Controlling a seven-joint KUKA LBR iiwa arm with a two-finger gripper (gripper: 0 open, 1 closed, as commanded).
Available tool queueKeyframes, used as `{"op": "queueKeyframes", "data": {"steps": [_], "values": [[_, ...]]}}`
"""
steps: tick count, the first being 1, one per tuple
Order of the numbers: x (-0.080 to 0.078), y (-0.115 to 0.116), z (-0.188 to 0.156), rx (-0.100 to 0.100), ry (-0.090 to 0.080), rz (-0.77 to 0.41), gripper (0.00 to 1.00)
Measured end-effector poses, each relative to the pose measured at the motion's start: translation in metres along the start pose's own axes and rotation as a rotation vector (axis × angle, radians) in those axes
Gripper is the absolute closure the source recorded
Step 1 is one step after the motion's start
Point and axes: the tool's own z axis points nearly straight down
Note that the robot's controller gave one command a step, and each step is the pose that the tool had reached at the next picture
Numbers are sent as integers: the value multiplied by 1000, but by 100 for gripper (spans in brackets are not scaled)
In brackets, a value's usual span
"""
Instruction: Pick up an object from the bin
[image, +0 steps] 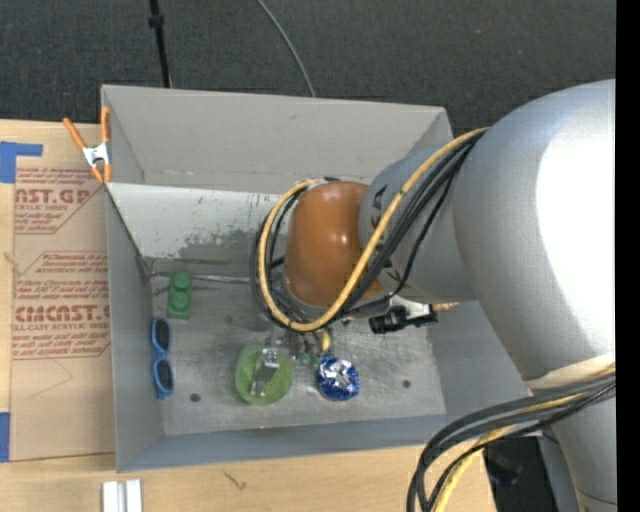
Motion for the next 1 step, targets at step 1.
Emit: {"op": "queueKeyframes", "data": {"steps": [1], "values": [[1, 0, 1, 2, 3, -2, 100]]}}
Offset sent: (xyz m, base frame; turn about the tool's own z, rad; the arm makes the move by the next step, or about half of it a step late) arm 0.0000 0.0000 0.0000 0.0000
